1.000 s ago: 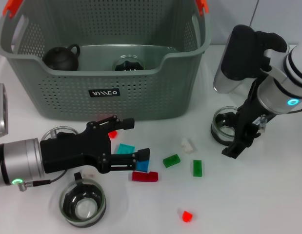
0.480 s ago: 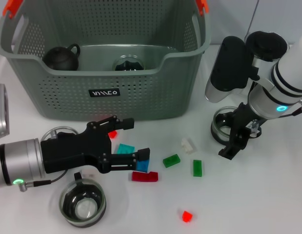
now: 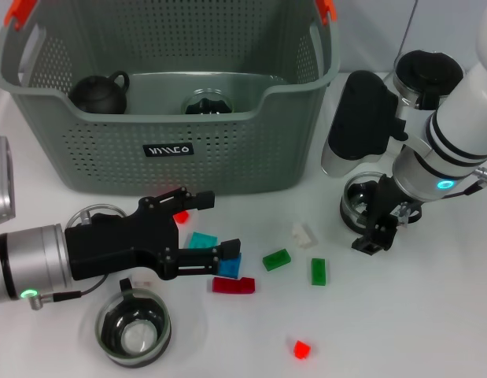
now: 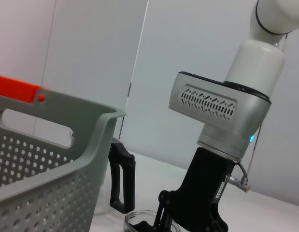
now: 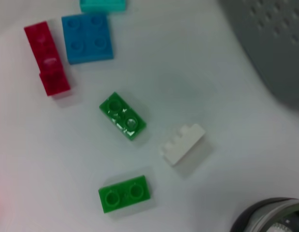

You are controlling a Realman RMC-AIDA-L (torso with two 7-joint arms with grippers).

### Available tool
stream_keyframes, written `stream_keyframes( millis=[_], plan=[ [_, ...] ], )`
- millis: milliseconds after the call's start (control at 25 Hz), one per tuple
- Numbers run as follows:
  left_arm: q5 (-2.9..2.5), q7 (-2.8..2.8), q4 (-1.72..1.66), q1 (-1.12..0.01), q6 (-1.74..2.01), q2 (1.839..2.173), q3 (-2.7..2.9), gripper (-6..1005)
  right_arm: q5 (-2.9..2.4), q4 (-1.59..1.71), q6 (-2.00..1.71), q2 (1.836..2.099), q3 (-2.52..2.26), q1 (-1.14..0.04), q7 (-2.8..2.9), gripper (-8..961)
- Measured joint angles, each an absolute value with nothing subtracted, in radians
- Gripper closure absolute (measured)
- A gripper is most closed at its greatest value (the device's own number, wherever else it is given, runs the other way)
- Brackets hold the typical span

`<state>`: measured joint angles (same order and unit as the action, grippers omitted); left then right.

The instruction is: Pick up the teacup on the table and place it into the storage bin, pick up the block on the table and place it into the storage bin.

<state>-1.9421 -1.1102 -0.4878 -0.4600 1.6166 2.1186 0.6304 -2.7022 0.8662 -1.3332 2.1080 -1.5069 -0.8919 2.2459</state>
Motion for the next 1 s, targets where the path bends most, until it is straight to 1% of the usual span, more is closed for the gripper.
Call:
stream_keyframes(
  millis=[200,320,520,760,1000],
  plan=[
    [-1.942,-1.103,-0.487,-0.46,1.617,2.117,0.63,78,-2.696,0.866,-1.336,2.106,-1.505,-0.889,2.256,470],
    [-1.942,-1.102,-0.486,-0.46,1.617,2.117,0.63,78,-2.689,0.861,-1.338,2.106,-1.498,-0.889,2.257,685],
    [-1.942,-1.101,-0.486,-0.46,1.617,2.117,0.63,78,-2.671,0.865,-1.348,2.102,-1.491,-0.886,2.258,901],
    [-1.942,-1.101,-0.486,-0.459,1.626,2.117,0.63,79,-2.671,0.912,-1.387,2.1,-1.472,-0.871,2.259,902],
    [-1.942,-1.101,-0.486,-0.447,1.638,2.117,0.63,79,-2.668,1.158,-1.627,2.097,-1.35,-0.802,2.245,902]
  ],
)
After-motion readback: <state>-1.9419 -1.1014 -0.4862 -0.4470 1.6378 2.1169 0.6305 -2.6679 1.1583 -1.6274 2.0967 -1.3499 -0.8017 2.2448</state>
